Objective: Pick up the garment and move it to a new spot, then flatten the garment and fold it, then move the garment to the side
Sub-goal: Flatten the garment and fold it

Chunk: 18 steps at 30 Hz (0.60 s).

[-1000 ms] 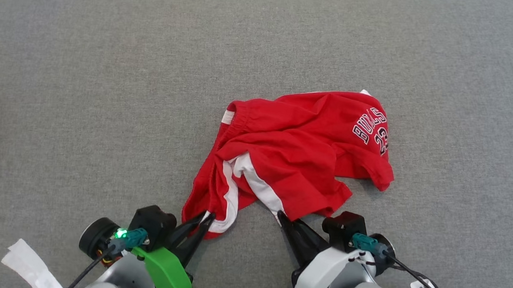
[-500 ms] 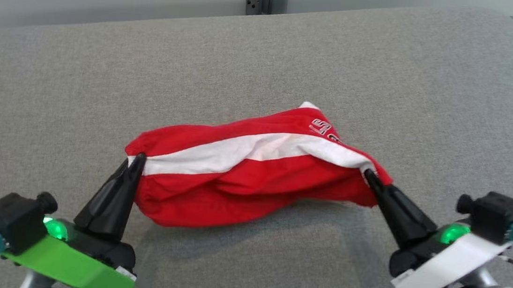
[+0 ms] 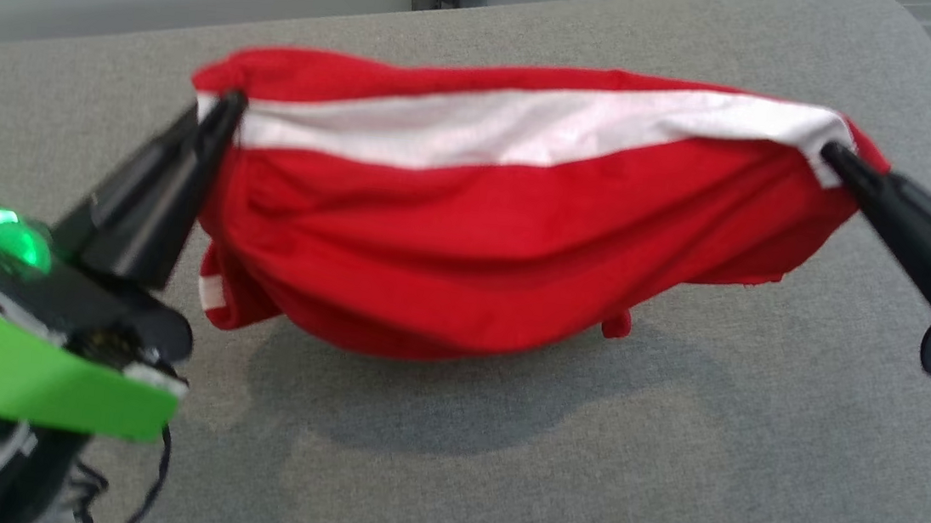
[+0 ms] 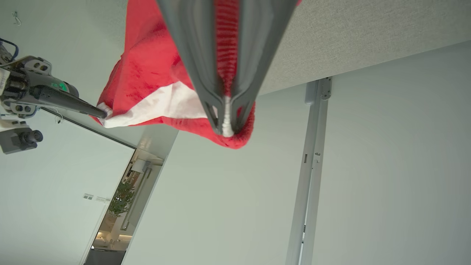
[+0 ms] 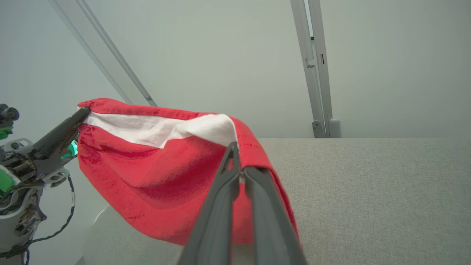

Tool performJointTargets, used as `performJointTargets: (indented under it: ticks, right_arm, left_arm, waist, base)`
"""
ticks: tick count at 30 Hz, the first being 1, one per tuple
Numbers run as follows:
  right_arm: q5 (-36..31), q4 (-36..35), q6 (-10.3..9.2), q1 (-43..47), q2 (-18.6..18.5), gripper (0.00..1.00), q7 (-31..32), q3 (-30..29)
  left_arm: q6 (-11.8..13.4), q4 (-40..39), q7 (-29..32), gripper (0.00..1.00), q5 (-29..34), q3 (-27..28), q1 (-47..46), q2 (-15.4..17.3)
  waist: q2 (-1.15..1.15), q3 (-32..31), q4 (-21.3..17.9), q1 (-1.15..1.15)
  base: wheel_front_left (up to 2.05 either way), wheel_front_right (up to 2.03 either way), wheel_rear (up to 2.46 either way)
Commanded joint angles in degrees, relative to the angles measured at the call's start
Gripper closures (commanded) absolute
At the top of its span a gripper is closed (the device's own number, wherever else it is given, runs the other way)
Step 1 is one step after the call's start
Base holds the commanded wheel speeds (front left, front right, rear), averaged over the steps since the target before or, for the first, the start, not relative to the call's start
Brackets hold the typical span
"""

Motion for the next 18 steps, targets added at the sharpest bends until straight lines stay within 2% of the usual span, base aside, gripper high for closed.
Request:
performJointTargets:
  ticks: [1,5,6,8,11,14,18]
  right_arm:
    - [1.09,1.93,0.02,-5.11,-0.76,1.00,2.21,-0.63]
    - [0.73,11.52,0.02,-23.17,1.87,1.00,7.48,0.32]
    - [-0.95,14.81,0.01,-28.55,3.44,1.00,7.81,0.38]
    - [-5.53,21.86,0.01,-39.52,7.11,1.00,7.16,0.62]
    - [-14.99,33.22,0.00,-53.96,13.64,1.00,1.72,-0.04]
    - [-23.35,44.39,-0.03,-64.33,19.60,1.00,-6.28,-0.82]
    - [-28.50,53.55,-0.05,-73.89,23.32,1.00,-16.60,-2.78]
  left_arm:
    - [0.56,2.19,2.01,1.00,-1.17,1.20,-5.80,1.04]
    - [1.67,13.90,5.59,1.00,-2.52,3.28,-25.60,0.26]
    - [2.28,17.80,5.65,1.00,-2.30,3.51,-30.68,-0.47]
    - [1.97,25.91,4.36,1.00,-0.07,3.39,-41.57,-1.38]
    - [1.55,39.05,1.57,1.00,2.94,2.33,-54.53,-3.34]
    - [-0.41,51.71,-4.11,1.00,7.67,0.72,-64.84,-3.96]
    - [-2.83,63.04,-13.94,1.00,12.44,-0.78,-75.13,-5.57]
  waist:
    - [0.00,5.83,2.38,0.00]
    - [0.00,13.11,4.27,0.00]
    - [0.00,14.87,4.70,0.00]
    - [0.00,18.55,5.68,0.00]
    - [0.00,22.76,6.90,0.00]
    - [0.00,24.58,7.36,0.00]
    - [0.00,28.19,7.51,0.00]
  base:
    - [0.00,0.00,0.00]
    - [0.00,0.00,0.00]
    - [0.00,0.00,0.00]
    - [0.00,0.00,0.00]
    - [0.00,0.00,0.00]
    - [0.00,0.00,0.00]
    - [0.00,0.00,0.00]
